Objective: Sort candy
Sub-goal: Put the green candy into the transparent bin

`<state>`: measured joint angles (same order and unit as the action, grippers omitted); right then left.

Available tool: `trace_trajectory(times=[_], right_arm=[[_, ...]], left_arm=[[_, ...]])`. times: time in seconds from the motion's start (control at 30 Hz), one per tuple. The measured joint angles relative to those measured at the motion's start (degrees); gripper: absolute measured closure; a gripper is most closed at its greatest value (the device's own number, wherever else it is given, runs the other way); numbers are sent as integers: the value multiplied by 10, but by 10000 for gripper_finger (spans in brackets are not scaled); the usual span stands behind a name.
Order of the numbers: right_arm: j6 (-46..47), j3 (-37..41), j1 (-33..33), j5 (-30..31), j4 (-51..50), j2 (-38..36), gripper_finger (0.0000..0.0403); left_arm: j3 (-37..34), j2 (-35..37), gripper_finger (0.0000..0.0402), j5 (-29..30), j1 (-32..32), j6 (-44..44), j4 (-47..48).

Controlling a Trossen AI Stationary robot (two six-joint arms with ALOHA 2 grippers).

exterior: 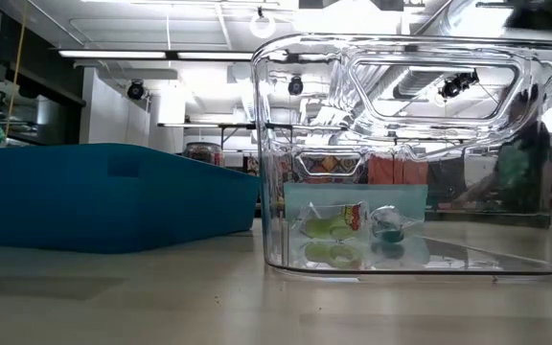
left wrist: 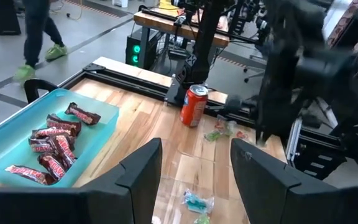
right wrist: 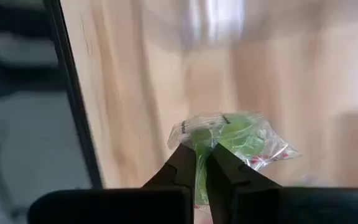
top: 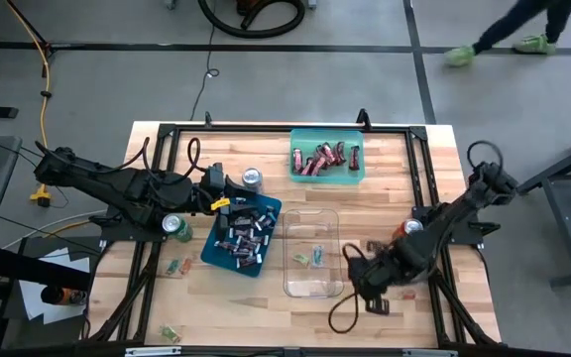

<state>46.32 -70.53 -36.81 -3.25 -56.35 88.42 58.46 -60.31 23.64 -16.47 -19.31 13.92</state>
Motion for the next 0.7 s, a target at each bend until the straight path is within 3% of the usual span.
trace_trajectory(times=[0.13, 0.23, 0.43, 0.7], right_arm=[[-49, -60, 41, 91, -29, -29, 399], [-59, -71, 68, 103, -42, -43, 400], [-48, -8, 57, 36, -44, -45, 402], [97, 193, 5, -70, 154, -45, 402]], left_arm=[[0, 0, 225, 0, 0, 0, 0], [0, 0, 225, 0, 0, 0, 0], [0, 0, 225, 0, 0, -1, 0], [0, 0, 225, 0, 0, -10, 0]])
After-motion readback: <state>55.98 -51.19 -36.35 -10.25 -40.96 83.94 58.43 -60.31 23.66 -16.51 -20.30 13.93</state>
